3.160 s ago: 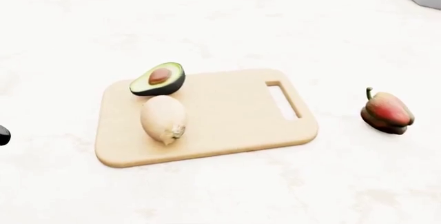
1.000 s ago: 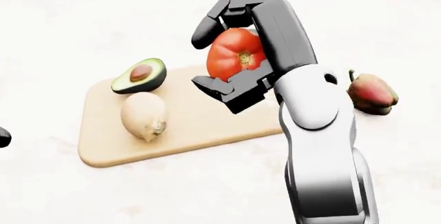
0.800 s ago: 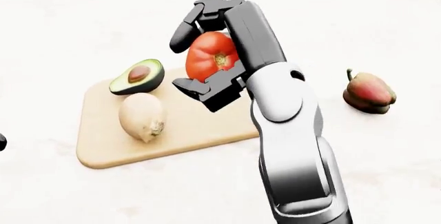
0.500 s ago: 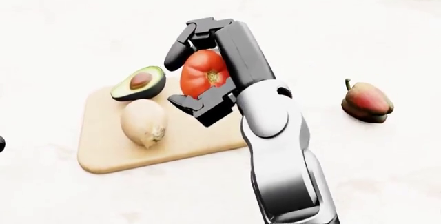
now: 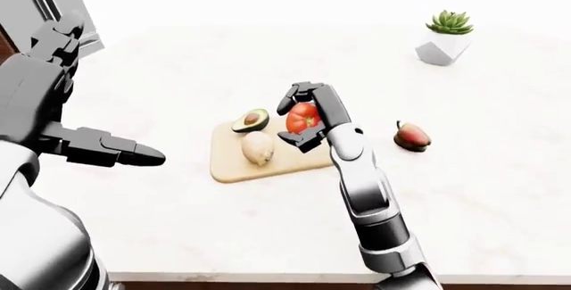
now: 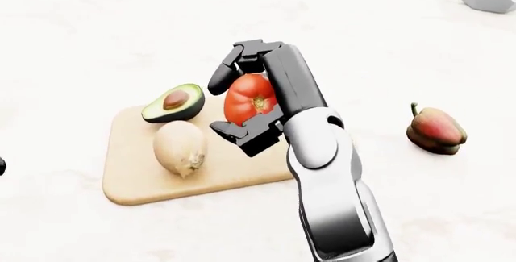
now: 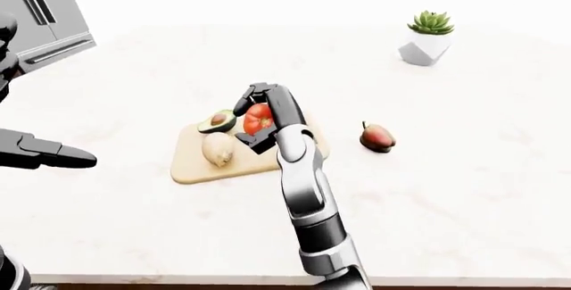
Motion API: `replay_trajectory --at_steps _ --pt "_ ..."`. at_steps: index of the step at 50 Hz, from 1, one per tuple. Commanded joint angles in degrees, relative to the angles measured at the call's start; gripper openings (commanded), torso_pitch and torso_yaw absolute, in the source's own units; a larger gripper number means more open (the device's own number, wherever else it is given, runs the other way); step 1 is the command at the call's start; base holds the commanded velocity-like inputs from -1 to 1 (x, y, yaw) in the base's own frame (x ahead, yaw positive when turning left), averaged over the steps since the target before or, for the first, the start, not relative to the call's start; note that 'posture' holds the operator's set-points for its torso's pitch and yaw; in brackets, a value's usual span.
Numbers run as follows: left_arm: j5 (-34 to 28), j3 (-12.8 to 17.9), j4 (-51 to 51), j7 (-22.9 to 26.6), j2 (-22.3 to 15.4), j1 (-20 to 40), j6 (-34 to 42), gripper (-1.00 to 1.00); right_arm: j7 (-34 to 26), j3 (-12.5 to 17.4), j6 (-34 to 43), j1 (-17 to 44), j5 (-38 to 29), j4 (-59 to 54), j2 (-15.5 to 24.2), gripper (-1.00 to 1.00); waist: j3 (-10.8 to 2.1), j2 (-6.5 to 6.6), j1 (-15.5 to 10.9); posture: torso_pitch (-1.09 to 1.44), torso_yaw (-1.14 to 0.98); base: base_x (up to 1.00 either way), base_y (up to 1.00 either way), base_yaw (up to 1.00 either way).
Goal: Place the avocado, onion, tomato and bell pepper on the cutting board.
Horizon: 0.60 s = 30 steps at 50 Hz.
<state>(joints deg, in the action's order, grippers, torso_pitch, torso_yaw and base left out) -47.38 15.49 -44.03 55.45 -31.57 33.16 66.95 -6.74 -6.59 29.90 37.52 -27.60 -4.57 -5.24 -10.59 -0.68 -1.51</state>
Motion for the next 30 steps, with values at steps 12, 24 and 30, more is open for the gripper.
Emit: replay_trajectory --at_steps 12,24,30 --pt "-1.0 0.6 -1.3 0.0 -0.9 1.1 -0.7 1.0 4.1 3.1 -6.2 8.7 3.9 -12.5 1.5 -0.9 0.64 1.92 0.2 -0.21 0.0 0.0 0.0 0.0" --pt "-0.6 0.9 -1.5 -0.3 -0.6 0.5 -0.9 1.0 4.0 2.3 -5.9 7.2 3.9 -12.0 1.4 -0.61 0.86 1.93 0.3 -0.21 0.0 0.0 0.0 0.0" --pt "-0.6 0.5 -0.9 -0.2 -1.1 1.5 -0.7 1.0 3.5 2.2 -5.5 7.2 3.8 -11.8 1.0 -0.46 0.75 1.83 0.2 -0.21 0.0 0.0 0.0 0.0"
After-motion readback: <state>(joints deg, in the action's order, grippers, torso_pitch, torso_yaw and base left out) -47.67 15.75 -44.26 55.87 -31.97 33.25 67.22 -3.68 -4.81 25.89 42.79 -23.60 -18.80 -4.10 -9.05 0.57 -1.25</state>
